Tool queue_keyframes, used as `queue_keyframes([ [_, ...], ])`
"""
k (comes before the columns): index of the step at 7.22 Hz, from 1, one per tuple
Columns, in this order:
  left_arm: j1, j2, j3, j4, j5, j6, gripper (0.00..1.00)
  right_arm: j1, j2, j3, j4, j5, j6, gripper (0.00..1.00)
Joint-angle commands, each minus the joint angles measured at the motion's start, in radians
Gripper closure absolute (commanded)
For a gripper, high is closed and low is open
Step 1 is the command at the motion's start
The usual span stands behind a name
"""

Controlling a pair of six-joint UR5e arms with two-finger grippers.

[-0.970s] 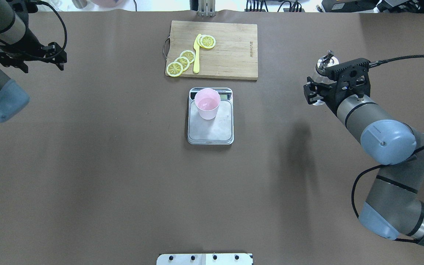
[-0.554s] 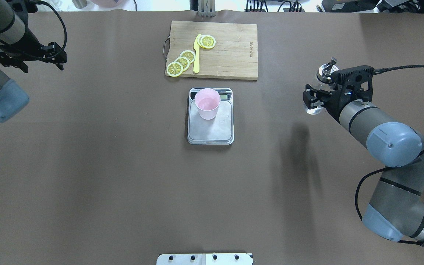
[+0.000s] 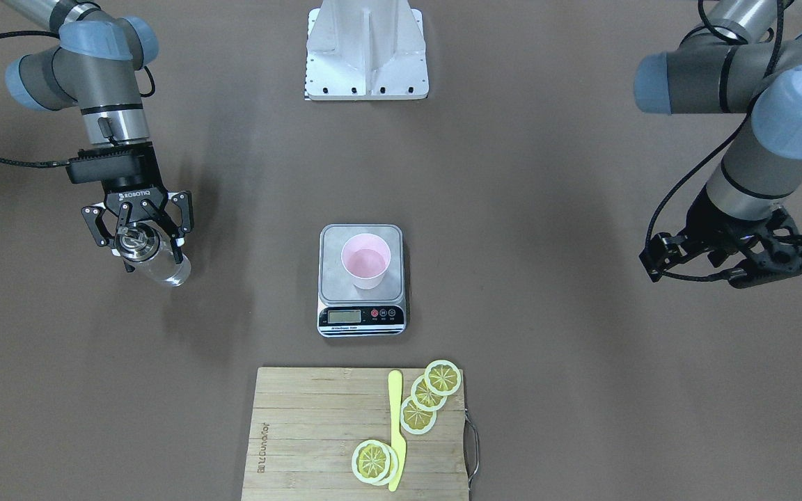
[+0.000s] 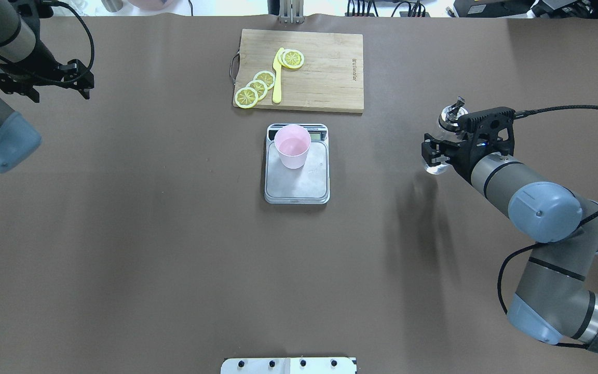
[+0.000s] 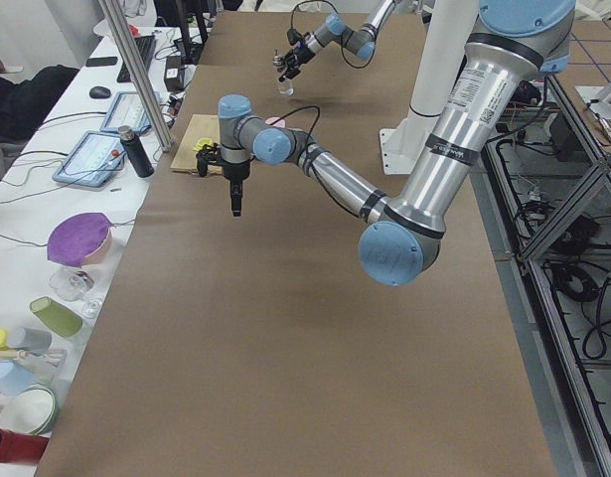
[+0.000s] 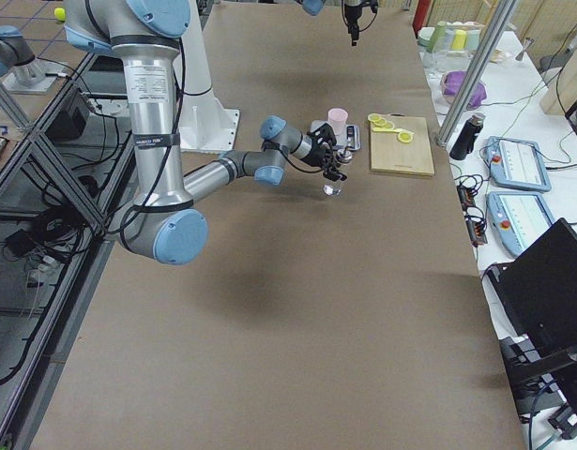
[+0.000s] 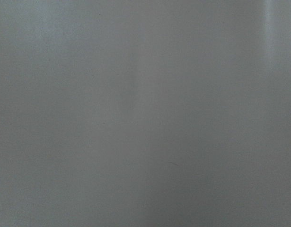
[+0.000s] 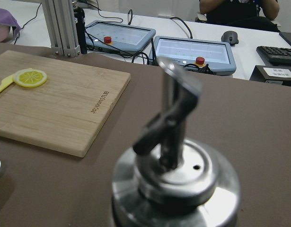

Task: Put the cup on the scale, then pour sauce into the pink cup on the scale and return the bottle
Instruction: 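Lower the dispenser bottle onto the table and open the right gripper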

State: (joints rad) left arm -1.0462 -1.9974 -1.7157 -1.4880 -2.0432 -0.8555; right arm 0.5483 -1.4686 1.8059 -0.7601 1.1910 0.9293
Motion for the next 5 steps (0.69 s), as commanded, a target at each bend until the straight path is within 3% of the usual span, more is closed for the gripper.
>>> queue_keyframes([
  [1,0.000,0.003,0.001,0.000,0.000,0.001,0.02,-0.002,-0.004,-0.074,0.131,0.005,-0.007,1.00],
  [5,0.002,0.006,0.005,0.000,0.000,0.003,0.02,-0.001,-0.036,-0.083,0.212,-0.010,-0.036,1.00],
])
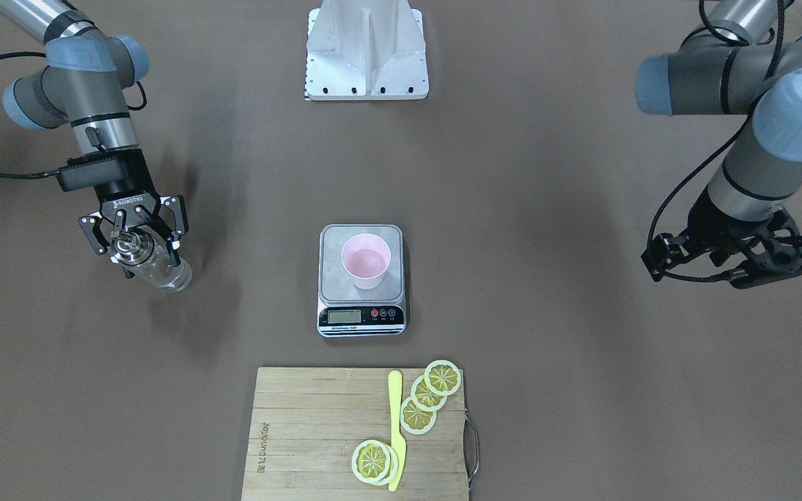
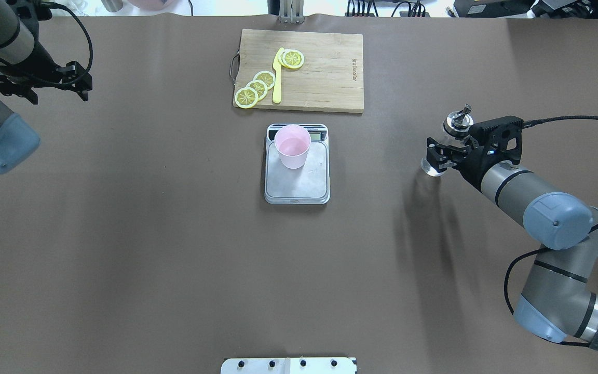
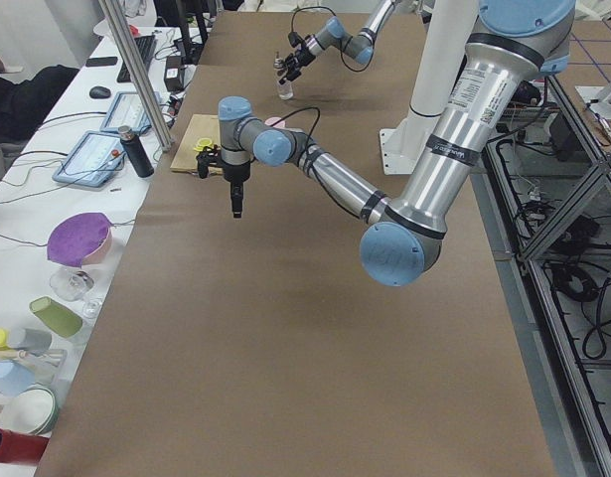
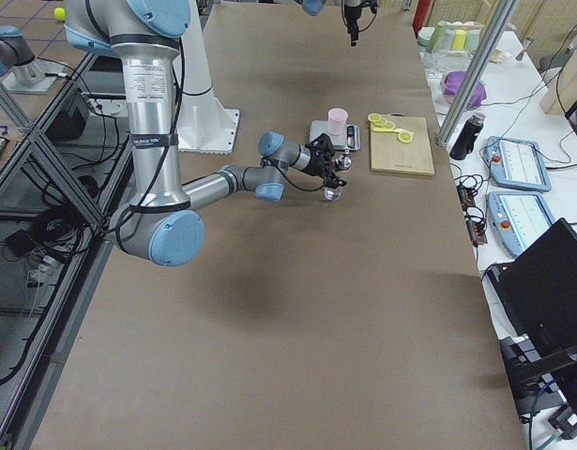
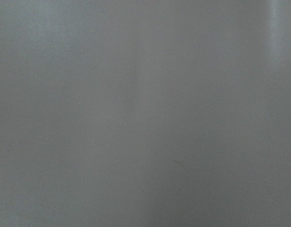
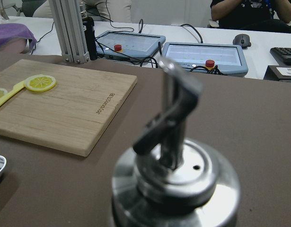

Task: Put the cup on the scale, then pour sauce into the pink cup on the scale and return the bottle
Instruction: 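Lower the dispenser bottle onto the table and open the right gripper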

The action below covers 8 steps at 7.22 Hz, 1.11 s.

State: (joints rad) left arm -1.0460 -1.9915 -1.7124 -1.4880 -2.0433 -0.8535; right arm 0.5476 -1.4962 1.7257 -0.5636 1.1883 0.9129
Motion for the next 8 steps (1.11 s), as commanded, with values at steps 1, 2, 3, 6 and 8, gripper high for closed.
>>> queue_keyframes([
  [1,0.001,0.000,0.004,0.000,-0.002,0.001,0.02,-0.001,-0.009,-0.003,0.016,-0.016,-0.028,1.00],
  [2,0.001,0.000,0.004,-0.002,-0.002,0.002,0.02,-0.009,-0.006,-0.014,0.014,-0.025,-0.028,1.00],
  [3,0.001,0.000,0.007,-0.002,-0.002,0.004,0.02,-0.018,-0.004,-0.018,0.014,-0.035,-0.028,1.00],
  [6,0.001,0.000,0.007,-0.002,-0.002,0.004,0.02,-0.024,-0.004,-0.029,0.014,-0.035,-0.028,1.00],
  [8,0.001,0.000,0.008,-0.002,0.000,0.005,0.02,-0.024,-0.001,-0.031,0.014,-0.035,-0.028,0.83],
])
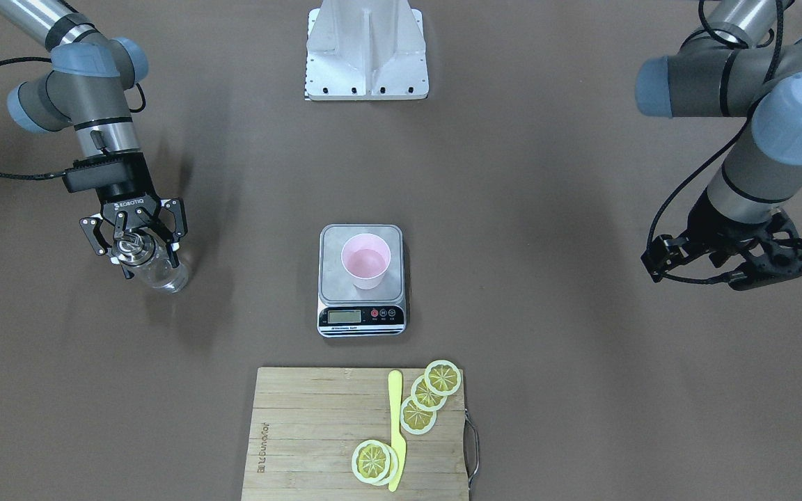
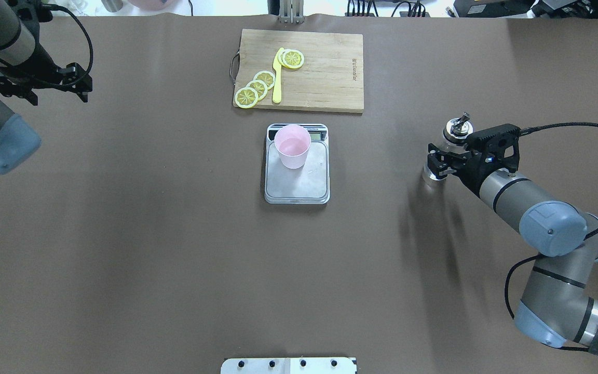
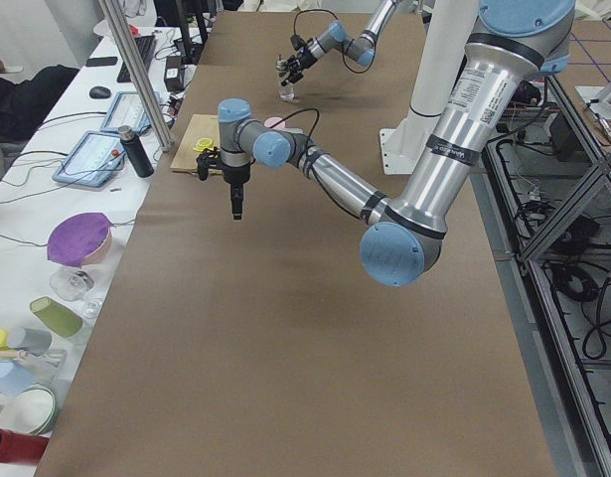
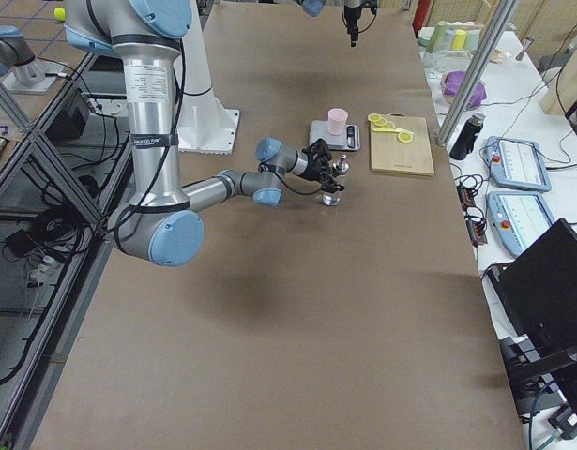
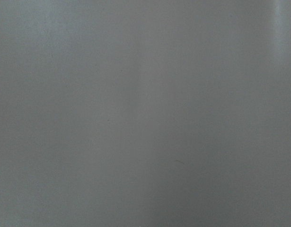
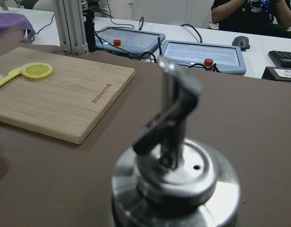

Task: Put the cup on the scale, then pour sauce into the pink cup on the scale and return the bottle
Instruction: 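Lower the dispenser bottle onto the table and open the right gripper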

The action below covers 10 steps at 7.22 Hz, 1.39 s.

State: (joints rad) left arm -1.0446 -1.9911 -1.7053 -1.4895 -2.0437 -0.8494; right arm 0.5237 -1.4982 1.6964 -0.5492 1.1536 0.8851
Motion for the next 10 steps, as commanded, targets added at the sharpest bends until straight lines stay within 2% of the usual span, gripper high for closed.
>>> queue_keyframes([
  [1,0.000,0.000,0.001,0.000,-0.001,0.001,0.02,-0.001,0.004,-0.003,0.000,0.003,-0.002,0.51],
  [2,0.000,0.000,0.001,0.000,0.000,0.001,0.02,-0.001,0.009,-0.001,0.002,0.005,0.000,0.01],
  [6,0.000,0.000,0.004,-0.002,0.000,0.003,0.02,-0.016,-0.032,0.031,0.008,0.001,0.015,0.00],
  [9,0.000,0.002,0.004,-0.002,0.030,0.007,0.02,-0.085,-0.225,0.147,0.008,0.017,0.015,0.00],
  [10,0.000,0.003,0.003,-0.003,0.031,0.006,0.02,-0.087,-0.273,0.207,-0.001,0.064,0.015,0.00],
])
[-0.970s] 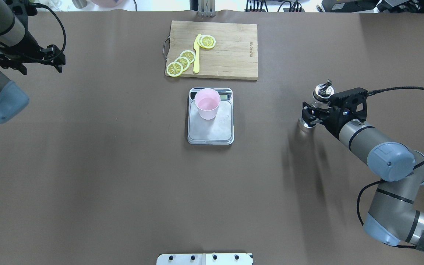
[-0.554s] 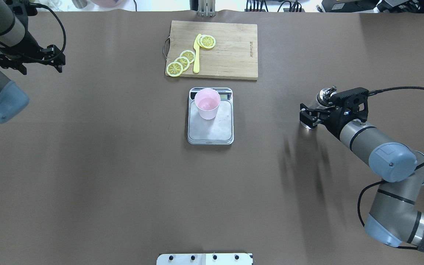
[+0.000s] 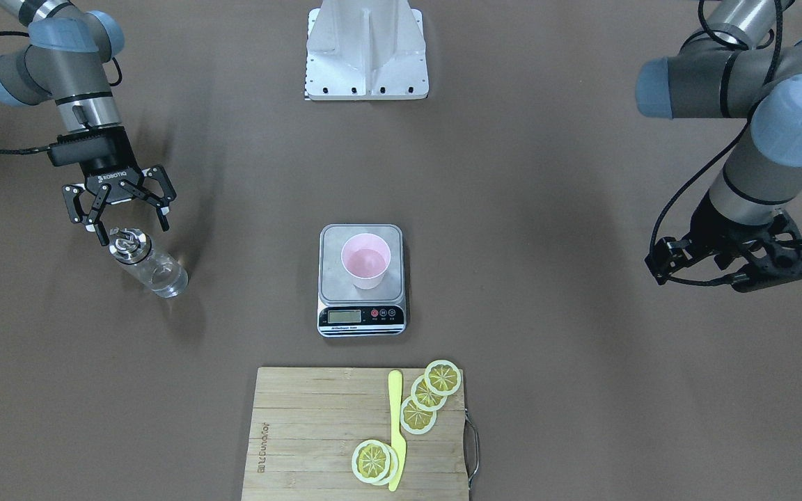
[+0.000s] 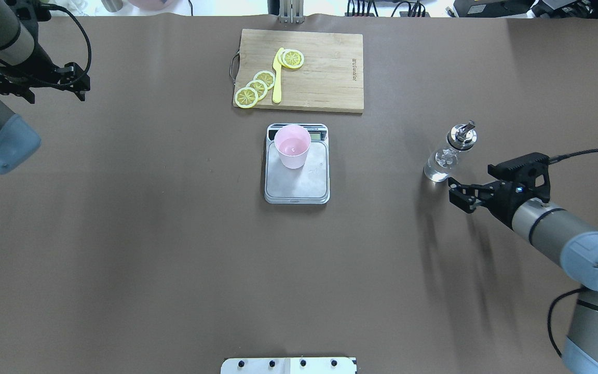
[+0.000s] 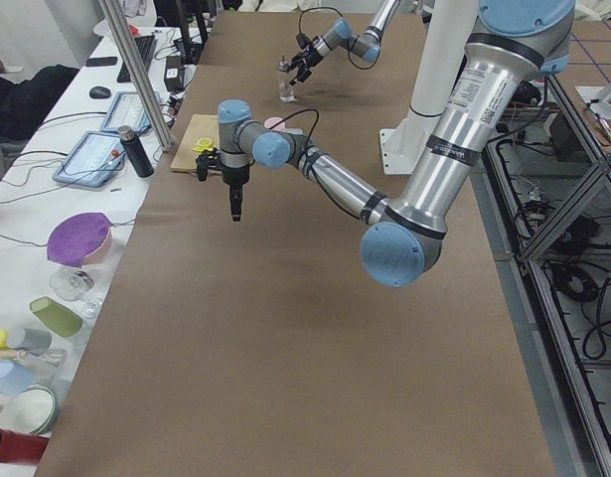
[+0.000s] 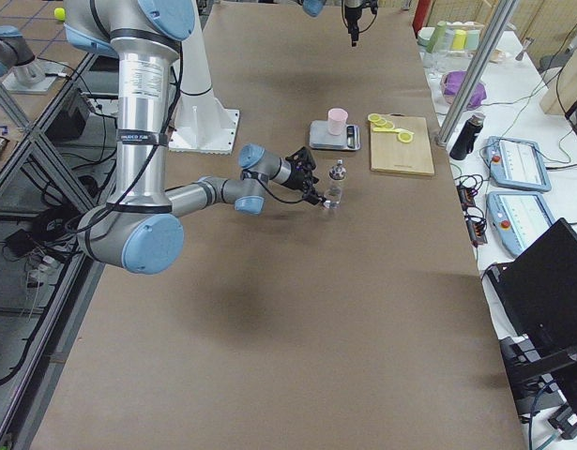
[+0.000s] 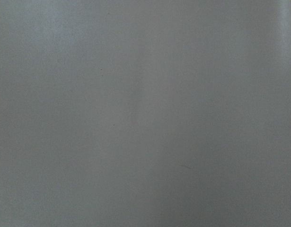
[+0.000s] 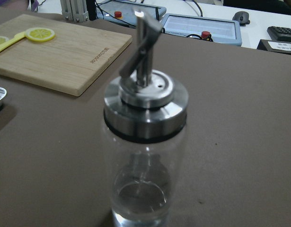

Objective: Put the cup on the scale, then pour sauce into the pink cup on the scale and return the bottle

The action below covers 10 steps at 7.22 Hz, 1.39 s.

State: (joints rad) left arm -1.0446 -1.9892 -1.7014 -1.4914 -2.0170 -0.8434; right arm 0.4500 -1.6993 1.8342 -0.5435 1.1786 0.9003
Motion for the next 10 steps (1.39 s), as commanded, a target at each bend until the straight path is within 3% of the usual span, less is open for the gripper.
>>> queue_keyframes([
  [1,0.000,0.004,-0.004,-0.003,0.004,0.000,0.02,-0.005,-0.139,0.135,-0.018,0.112,-0.001,0.00],
  [2,0.000,0.018,-0.006,-0.027,0.004,0.000,0.02,0.089,-0.166,0.186,-0.068,0.257,-0.015,0.00],
  [4,0.000,0.023,-0.009,-0.039,0.004,-0.002,0.02,0.453,-0.161,0.182,-0.157,0.712,-0.193,0.00],
  [5,0.000,0.023,-0.015,-0.039,0.004,-0.002,0.02,0.672,-0.130,0.171,-0.312,0.925,-0.392,0.00],
  [6,-0.002,0.023,-0.014,-0.039,0.004,0.000,0.02,0.851,-0.041,0.136,-0.542,1.075,-0.594,0.00],
  [7,-0.002,0.023,-0.018,-0.047,0.003,0.003,0.02,0.953,0.086,0.082,-0.825,1.158,-0.707,0.00],
  [8,-0.027,0.021,-0.021,-0.052,-0.009,0.004,0.02,0.984,0.199,0.016,-1.074,1.171,-0.753,0.00],
  [9,-0.090,0.023,-0.015,-0.038,-0.038,0.123,0.02,0.998,0.263,-0.057,-1.181,1.165,-0.753,0.00],
  [10,-0.188,0.038,0.029,-0.035,-0.148,0.261,0.02,1.036,0.265,-0.117,-1.181,1.174,-0.756,0.00],
])
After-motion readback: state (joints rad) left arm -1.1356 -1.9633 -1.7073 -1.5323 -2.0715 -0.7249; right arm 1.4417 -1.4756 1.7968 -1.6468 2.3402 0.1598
